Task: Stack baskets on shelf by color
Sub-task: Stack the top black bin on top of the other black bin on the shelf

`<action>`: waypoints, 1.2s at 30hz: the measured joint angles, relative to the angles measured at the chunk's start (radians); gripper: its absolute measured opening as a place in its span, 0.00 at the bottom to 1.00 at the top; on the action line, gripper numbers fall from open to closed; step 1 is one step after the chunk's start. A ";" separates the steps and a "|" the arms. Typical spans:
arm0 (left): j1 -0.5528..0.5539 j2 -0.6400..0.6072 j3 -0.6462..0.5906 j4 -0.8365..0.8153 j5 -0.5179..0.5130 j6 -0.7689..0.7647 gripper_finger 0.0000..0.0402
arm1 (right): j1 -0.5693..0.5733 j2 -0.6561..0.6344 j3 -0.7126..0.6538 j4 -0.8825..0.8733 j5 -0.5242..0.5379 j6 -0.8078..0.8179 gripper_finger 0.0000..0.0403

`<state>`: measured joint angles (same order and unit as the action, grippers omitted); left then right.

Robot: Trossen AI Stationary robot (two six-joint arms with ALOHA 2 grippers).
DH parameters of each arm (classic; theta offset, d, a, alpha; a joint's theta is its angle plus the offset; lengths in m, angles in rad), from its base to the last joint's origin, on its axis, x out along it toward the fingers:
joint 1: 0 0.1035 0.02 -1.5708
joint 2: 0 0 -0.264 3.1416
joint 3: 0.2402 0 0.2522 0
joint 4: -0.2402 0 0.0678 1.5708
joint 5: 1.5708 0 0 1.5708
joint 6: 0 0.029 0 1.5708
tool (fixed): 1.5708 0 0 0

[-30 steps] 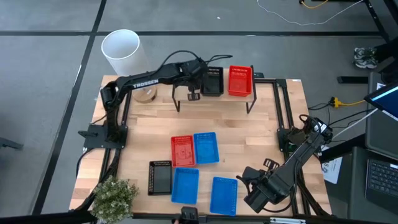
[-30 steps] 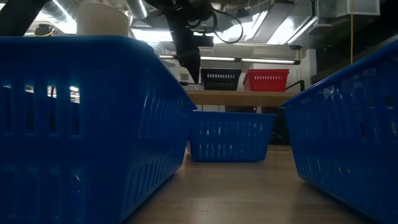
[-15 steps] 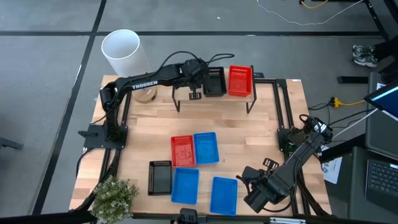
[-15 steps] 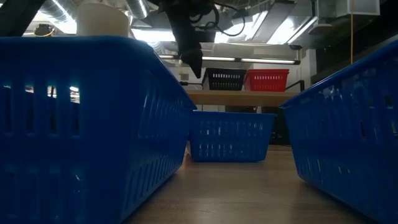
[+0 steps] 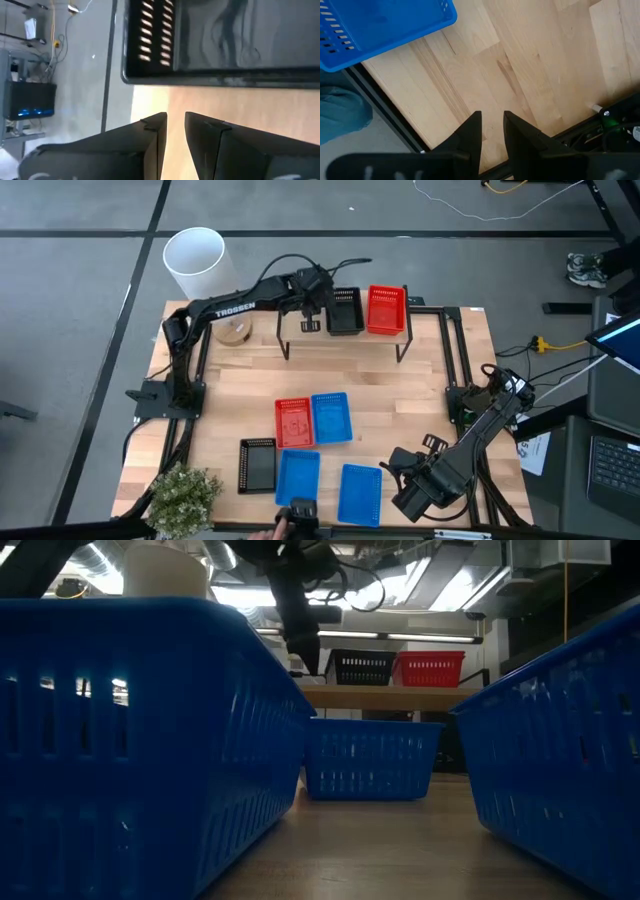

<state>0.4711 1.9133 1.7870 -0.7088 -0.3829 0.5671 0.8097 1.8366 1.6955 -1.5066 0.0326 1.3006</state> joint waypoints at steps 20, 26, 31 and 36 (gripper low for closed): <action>-0.019 -0.020 0.000 0.119 -0.042 0.019 0.16 | 0.000 0.001 0.000 0.003 0.000 0.000 0.20; -0.091 -0.065 0.000 0.105 0.044 0.018 0.16 | 0.000 0.001 0.000 0.003 0.000 -0.001 0.20; -0.132 -0.061 0.001 0.098 0.207 0.004 0.16 | 0.000 0.001 0.000 0.005 0.000 0.000 0.20; -0.157 -0.049 0.000 0.078 0.170 0.004 0.16 | 0.000 0.001 0.000 0.011 0.000 0.003 0.20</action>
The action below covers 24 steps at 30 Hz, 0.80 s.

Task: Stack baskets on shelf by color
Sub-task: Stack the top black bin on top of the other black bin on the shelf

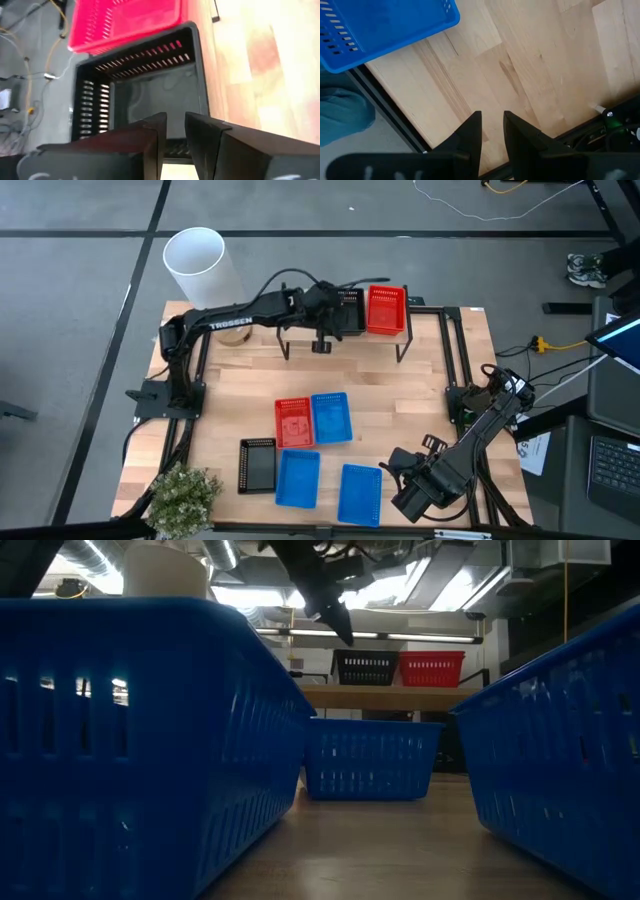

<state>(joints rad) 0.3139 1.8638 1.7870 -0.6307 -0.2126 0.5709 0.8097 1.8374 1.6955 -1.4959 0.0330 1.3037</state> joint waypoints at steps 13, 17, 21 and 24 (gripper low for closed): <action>0.009 -0.001 0.001 -0.072 -0.091 0.007 0.16 | 0.000 0.000 0.000 0.005 -0.008 -0.001 0.20; 0.009 -0.001 0.001 -0.073 -0.125 0.012 0.16 | 0.000 0.000 0.000 0.005 -0.008 -0.001 0.20; 0.009 -0.001 0.001 -0.067 -0.138 0.015 0.16 | 0.000 0.000 0.000 0.005 -0.008 -0.002 0.20; 0.002 -0.004 0.001 -0.050 -0.140 0.016 0.16 | 0.000 0.000 0.000 0.005 -0.008 -0.002 0.20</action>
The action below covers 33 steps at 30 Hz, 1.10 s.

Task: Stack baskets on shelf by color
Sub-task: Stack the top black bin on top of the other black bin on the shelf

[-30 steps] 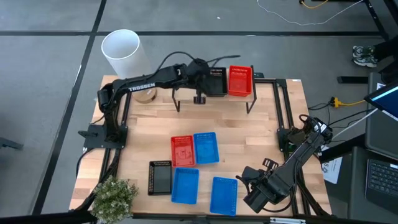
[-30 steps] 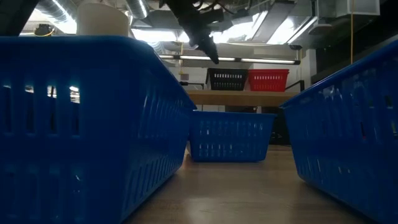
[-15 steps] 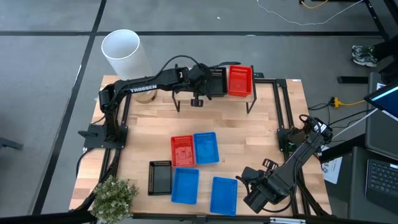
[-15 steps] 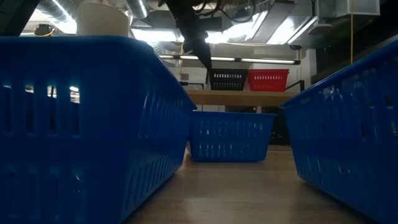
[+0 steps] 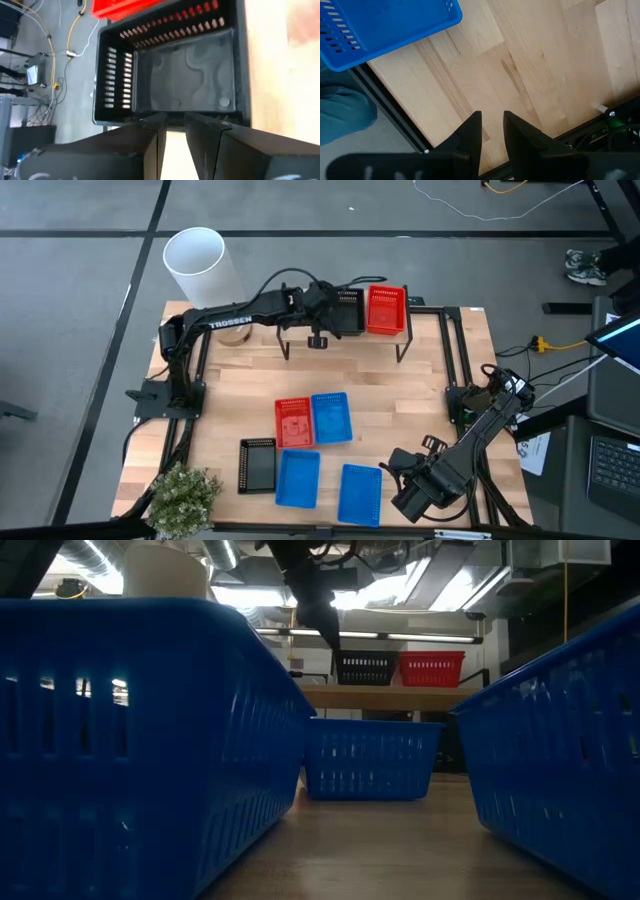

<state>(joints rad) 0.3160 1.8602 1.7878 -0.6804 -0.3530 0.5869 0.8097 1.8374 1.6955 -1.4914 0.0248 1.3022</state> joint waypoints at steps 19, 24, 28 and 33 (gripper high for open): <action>0.013 -0.030 0.000 0.066 0.106 0.017 0.16 | 0.000 0.000 0.000 0.037 0.000 0.002 0.20; 0.014 -0.022 0.000 0.047 0.117 -0.009 0.16 | 0.000 0.000 0.000 0.037 0.000 0.002 0.20; 0.021 -0.011 -0.001 0.011 0.109 -0.058 0.16 | 0.000 0.000 0.000 0.037 0.000 0.001 0.20; 0.020 -0.012 -0.001 0.014 0.108 -0.061 0.16 | 0.000 0.000 0.000 0.037 0.000 0.001 0.20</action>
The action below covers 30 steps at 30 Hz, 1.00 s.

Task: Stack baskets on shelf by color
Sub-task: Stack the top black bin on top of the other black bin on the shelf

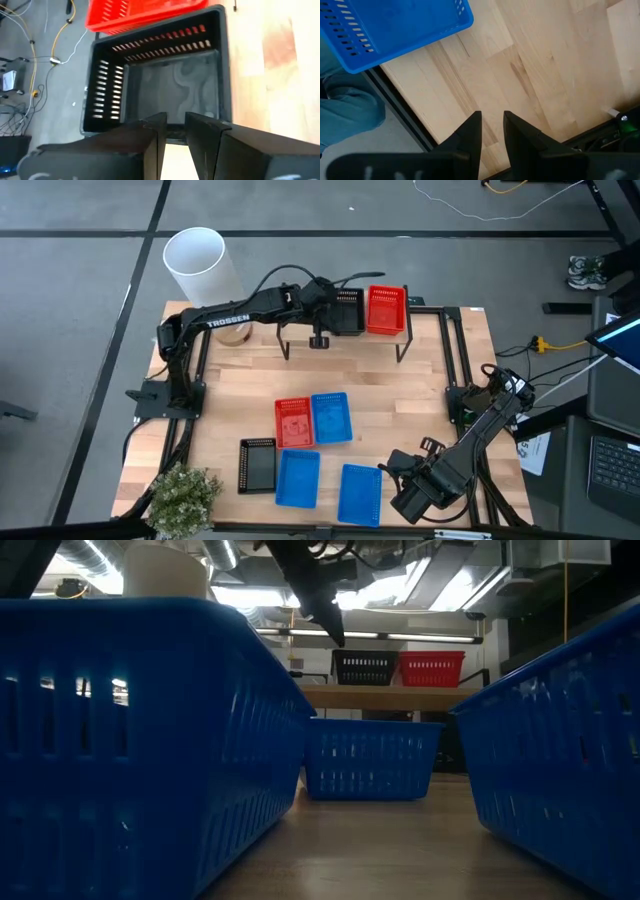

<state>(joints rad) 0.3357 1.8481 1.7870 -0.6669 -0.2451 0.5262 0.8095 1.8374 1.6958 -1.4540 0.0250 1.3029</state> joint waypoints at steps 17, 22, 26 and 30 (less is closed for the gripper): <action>-0.005 0.013 0.001 0.002 0.026 0.003 0.16 | 0.000 0.000 0.000 0.011 0.000 0.002 0.20; -0.008 0.016 0.001 -0.015 0.027 0.003 0.16 | 0.000 0.000 0.000 0.019 0.000 0.003 0.20; -0.005 0.016 0.001 -0.042 0.006 -0.001 0.16 | 0.000 0.000 0.000 0.023 -0.001 0.002 0.20; 0.000 0.016 0.000 -0.075 -0.034 -0.002 0.16 | 0.000 0.000 0.000 0.023 -0.001 0.002 0.20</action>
<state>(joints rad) 0.3359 1.8641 1.7874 -0.7414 -0.2795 0.5240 0.8097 1.8374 1.6958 -1.4307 0.0242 1.3052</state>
